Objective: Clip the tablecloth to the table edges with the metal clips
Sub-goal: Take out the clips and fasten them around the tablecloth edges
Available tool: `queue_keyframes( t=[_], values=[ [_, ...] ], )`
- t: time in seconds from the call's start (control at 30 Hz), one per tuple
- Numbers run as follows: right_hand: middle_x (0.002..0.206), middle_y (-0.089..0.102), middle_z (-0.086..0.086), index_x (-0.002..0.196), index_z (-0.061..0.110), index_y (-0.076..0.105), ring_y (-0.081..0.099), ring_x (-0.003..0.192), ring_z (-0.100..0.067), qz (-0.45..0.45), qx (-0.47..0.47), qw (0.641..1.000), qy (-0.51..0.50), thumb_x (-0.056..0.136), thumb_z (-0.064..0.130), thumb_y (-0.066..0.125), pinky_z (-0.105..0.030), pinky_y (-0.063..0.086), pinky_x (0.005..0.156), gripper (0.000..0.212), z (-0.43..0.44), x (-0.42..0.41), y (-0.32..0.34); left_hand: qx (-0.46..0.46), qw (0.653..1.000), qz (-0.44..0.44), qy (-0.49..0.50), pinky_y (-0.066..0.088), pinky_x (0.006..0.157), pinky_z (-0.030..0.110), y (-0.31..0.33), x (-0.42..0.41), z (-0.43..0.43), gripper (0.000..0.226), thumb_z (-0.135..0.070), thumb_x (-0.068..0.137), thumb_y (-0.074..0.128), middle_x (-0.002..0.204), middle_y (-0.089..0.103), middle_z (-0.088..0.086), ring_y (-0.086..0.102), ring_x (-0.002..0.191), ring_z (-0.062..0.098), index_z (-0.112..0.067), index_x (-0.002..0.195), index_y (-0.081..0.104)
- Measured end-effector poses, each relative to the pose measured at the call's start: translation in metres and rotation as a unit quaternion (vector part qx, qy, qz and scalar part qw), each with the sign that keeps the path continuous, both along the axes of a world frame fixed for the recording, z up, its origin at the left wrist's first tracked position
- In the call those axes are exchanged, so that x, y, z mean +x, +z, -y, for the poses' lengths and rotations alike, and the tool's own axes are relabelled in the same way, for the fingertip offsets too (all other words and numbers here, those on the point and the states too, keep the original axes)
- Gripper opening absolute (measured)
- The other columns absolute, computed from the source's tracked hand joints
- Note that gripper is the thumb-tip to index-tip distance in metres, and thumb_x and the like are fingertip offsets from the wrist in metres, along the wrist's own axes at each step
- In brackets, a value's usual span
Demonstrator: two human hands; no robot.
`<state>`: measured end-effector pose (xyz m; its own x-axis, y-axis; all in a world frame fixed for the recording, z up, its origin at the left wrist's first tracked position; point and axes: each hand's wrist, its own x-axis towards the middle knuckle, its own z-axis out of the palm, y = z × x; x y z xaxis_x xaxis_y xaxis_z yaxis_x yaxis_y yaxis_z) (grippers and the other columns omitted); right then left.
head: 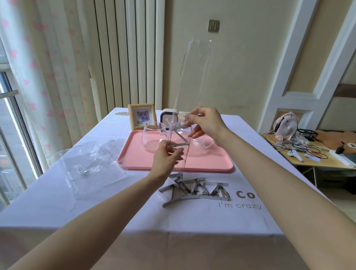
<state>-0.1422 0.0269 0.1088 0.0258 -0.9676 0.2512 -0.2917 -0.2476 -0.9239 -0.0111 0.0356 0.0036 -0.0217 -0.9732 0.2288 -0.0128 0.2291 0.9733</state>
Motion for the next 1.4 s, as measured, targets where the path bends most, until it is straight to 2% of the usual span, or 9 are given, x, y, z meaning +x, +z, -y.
queue_keyframes(
  t=[0.13, 0.27, 0.47, 0.57, 0.7, 0.9, 1.1, 1.23, 1.4],
  values=[
    [0.079, 0.067, -0.013, 0.083, 0.007, 0.054, 0.062, 0.040, -0.015, 0.030, 0.017, 0.999, 0.012, 0.091, 0.011, 0.060, -0.024, 0.053, 0.043, 0.011, -0.005, -0.006, 0.001, -0.077, 0.985, 0.118, 0.104, 0.052, 0.069, 0.037, -0.004, -0.002, 0.005, 0.016, -0.013, 0.086, 0.063, 0.082, 0.062, -0.001, 0.063, 0.080, 0.024, -0.011, 0.086, 0.047],
    [0.081, 0.067, -0.014, 0.086, 0.004, 0.056, 0.064, 0.043, -0.015, 0.049, 0.045, 0.998, 0.022, 0.091, 0.009, 0.059, -0.023, 0.054, 0.046, 0.008, -0.009, -0.013, -0.002, -0.108, 0.960, 0.216, 0.145, 0.049, 0.064, 0.036, -0.007, 0.001, 0.004, 0.016, -0.014, 0.087, 0.062, 0.087, 0.061, -0.006, 0.059, 0.078, 0.020, -0.011, 0.093, 0.047],
    [0.079, 0.066, -0.018, 0.103, -0.003, 0.052, 0.067, 0.048, -0.018, 0.066, 0.082, 0.994, 0.011, 0.092, 0.000, 0.052, -0.025, 0.056, 0.048, 0.011, -0.007, -0.015, -0.017, -0.051, 0.958, 0.253, 0.128, 0.052, 0.066, 0.042, -0.027, 0.015, 0.009, 0.019, 0.001, 0.080, 0.054, 0.082, 0.067, 0.005, 0.063, 0.076, 0.031, -0.017, 0.084, 0.051],
    [0.080, 0.066, -0.021, 0.092, -0.002, 0.052, 0.068, 0.051, -0.020, 0.066, 0.105, 0.992, 0.019, 0.093, 0.001, 0.052, -0.025, 0.056, 0.049, 0.003, -0.006, -0.014, -0.027, -0.041, 0.952, 0.270, 0.135, 0.043, 0.061, 0.030, -0.033, 0.021, 0.006, 0.023, 0.005, 0.075, 0.051, 0.080, 0.064, 0.000, 0.059, 0.075, 0.027, -0.017, 0.082, 0.051],
    [0.078, 0.067, -0.021, 0.083, 0.000, 0.054, 0.068, 0.051, -0.020, 0.075, 0.120, 0.990, 0.012, 0.093, 0.001, 0.051, -0.027, 0.058, 0.053, 0.011, -0.006, -0.011, -0.041, -0.026, 0.944, 0.303, 0.132, 0.037, 0.062, 0.030, -0.035, 0.024, 0.003, 0.025, 0.003, 0.075, 0.051, 0.085, 0.061, 0.001, 0.057, 0.082, 0.028, -0.013, 0.094, 0.054],
    [0.077, 0.067, -0.021, 0.085, 0.001, 0.054, 0.067, 0.050, -0.019, 0.080, 0.137, 0.987, -0.006, 0.092, 0.000, 0.052, -0.026, 0.057, 0.050, 0.008, -0.008, -0.014, -0.056, -0.001, 0.953, 0.290, 0.082, 0.048, 0.083, 0.047, -0.040, 0.026, 0.007, 0.036, 0.007, 0.070, 0.051, 0.105, 0.061, 0.009, 0.053, 0.100, 0.029, -0.011, 0.101, 0.055],
    [0.072, 0.067, -0.014, 0.098, 0.001, 0.056, 0.063, 0.046, -0.016, 0.076, 0.079, 0.989, -0.096, 0.092, 0.008, 0.055, -0.026, 0.055, 0.049, 0.010, -0.003, -0.020, -0.058, 0.061, 0.978, 0.195, 0.039, 0.047, 0.088, 0.051, -0.040, 0.031, 0.009, 0.030, 0.005, 0.075, 0.048, 0.106, 0.051, 0.009, 0.049, 0.106, 0.035, -0.017, 0.096, 0.048],
    [0.073, 0.066, -0.014, 0.102, 0.004, 0.054, 0.061, 0.050, -0.021, 0.091, 0.048, 0.987, -0.126, 0.092, 0.006, 0.052, -0.028, 0.055, 0.050, 0.011, -0.001, -0.022, -0.054, 0.103, 0.988, 0.116, -0.006, 0.048, 0.067, 0.039, -0.034, 0.031, 0.005, 0.037, -0.003, 0.059, 0.043, 0.119, 0.047, 0.016, 0.048, 0.103, 0.032, -0.025, 0.088, 0.041],
    [0.076, 0.065, -0.017, 0.108, 0.002, 0.050, 0.059, 0.048, -0.018, 0.101, 0.026, 0.987, -0.122, 0.091, -0.006, 0.040, -0.025, 0.054, 0.048, 0.021, -0.003, -0.019, -0.047, 0.087, 0.991, 0.080, -0.058, 0.047, 0.080, 0.034, -0.025, 0.033, -0.004, 0.057, -0.017, 0.055, 0.050, 0.127, 0.041, 0.009, 0.045, 0.109, 0.017, -0.017, 0.111, 0.038]
  ],
)
